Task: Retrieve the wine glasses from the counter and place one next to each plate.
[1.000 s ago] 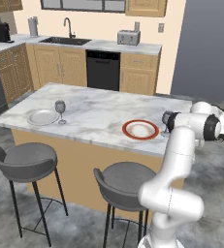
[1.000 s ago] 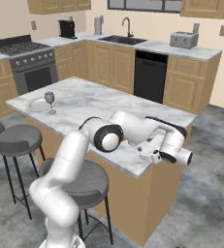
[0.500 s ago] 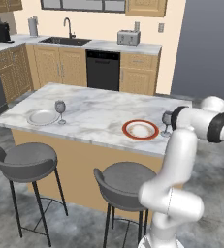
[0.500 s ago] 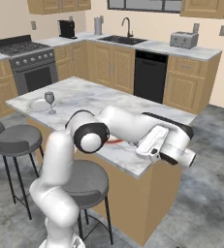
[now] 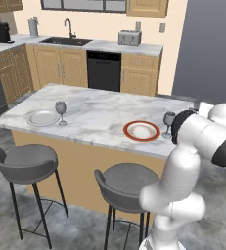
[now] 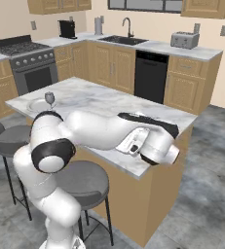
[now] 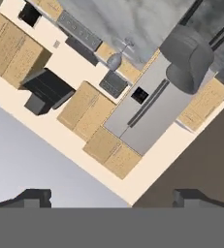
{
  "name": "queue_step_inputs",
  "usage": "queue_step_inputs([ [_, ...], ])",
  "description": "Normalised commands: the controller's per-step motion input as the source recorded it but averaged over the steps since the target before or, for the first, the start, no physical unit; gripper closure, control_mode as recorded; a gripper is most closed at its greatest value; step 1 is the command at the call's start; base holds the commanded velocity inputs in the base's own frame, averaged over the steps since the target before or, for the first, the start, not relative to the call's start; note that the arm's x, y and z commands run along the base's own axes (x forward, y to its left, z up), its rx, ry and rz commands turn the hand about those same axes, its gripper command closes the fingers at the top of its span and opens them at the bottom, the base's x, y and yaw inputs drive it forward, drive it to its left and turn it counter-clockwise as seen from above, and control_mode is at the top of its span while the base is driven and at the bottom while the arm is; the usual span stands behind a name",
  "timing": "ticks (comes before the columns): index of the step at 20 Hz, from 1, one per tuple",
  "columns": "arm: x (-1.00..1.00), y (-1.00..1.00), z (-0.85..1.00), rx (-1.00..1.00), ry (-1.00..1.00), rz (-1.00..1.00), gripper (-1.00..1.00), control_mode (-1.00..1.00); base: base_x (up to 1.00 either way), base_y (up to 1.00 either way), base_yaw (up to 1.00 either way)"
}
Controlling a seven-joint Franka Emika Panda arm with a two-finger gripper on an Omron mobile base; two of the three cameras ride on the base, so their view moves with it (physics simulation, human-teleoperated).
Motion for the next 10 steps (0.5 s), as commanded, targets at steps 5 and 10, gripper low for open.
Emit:
queue_step_inputs([
  [5, -0.54, 0.81, 1.00, -0.01, -0.29, 0.09, -1.00, -1.00, 0.00, 0.00, 0.00],
  [10, -0.61, 0.82, 1.00, -0.03, -0.30, 0.12, -1.00, -1.00, 0.00, 0.00, 0.00],
])
